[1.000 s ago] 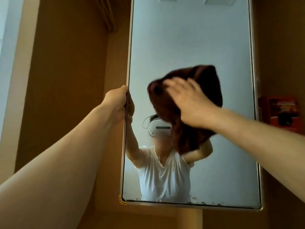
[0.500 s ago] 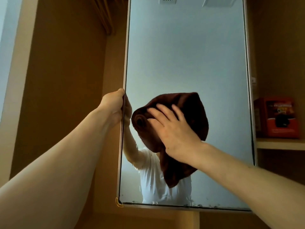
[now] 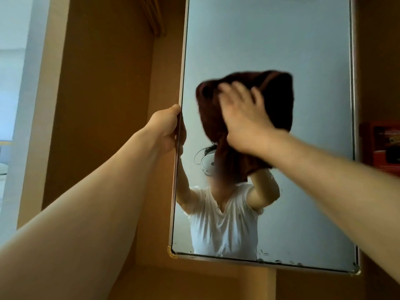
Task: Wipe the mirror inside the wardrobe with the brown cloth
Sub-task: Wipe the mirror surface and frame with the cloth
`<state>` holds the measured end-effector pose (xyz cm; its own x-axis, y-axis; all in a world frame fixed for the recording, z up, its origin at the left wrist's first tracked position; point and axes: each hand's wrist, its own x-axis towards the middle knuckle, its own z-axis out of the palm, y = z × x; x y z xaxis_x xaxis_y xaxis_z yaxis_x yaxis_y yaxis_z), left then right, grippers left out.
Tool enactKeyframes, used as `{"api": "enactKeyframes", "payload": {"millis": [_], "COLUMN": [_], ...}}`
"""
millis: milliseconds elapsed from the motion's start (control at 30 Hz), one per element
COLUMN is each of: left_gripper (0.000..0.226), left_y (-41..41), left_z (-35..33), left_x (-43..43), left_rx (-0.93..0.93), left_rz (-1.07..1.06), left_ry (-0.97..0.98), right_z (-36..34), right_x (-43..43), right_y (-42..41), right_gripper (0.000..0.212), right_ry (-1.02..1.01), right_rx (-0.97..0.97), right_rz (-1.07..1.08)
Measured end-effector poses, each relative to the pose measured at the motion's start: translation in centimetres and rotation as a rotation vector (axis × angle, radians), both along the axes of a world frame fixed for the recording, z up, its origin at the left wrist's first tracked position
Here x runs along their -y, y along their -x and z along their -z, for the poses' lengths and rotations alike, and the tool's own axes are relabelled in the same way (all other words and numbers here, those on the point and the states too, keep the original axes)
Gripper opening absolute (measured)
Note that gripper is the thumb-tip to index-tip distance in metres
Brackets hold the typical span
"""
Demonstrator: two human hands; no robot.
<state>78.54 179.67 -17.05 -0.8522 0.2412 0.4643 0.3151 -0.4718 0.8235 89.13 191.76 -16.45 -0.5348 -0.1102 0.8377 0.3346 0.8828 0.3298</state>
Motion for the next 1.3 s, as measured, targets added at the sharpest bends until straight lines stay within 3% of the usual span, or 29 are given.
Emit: {"api": "enactKeyframes", "payload": {"millis": [167,300,367,467,600,833,1000,1133,1300], "left_gripper": [0.028,0.026,0.029,0.031,0.037,0.03,0.021,0.027,0.033], "left_y": [0.0,-0.4,0.2,0.5,0.4,0.4,0.4,0.9,1.3], "left_z": [-0.3,-0.3,-0.3,-0.1,0.1,-0.2,-0.3,-0.3,0.0], "left_x": [-0.5,-0.5,-0.6,0.1,1.0,-0.1,-0.3,-1.0,-0.5], "left_rx": [0.075,0.084,0.023,0.008,-0.016,0.089,0.224,0.07,0.089], "left_rz": [0.023,0.046,-0.028,0.008,0.068,0.063,0.111,-0.017,0.021], "left_ry": [-0.083,-0.108,-0.031,0.031,0.068,-0.044,-0.144,-0.073,0.002], "right_z": [8.1,6.6,3.5,-1.3,-1.2,10.1,10.4,4.5,-4.9], "right_x": [1.1,0.0,0.0,0.9,1.9,2.0,0.6,-0.1,-1.7], "right_y": [0.4,0.2,0.4,0.8,1.3,2.0,1.9,1.8,0.8], "right_gripper": [0.069,0.076,0.079,0.082,0.083,0.061,0.07,0.074,0.08], "right_ry": [-0.22,-0.318,-0.287,-0.082,-0.034,-0.266,-0.383,-0.322,0.013], "right_rx": [0.218,0.297,0.235,0.076,0.0,0.236,0.392,0.226,-0.069], "right_rz": [-0.084,-0.103,-0.051,-0.04,-0.028,-0.132,-0.227,-0.15,-0.07]}}
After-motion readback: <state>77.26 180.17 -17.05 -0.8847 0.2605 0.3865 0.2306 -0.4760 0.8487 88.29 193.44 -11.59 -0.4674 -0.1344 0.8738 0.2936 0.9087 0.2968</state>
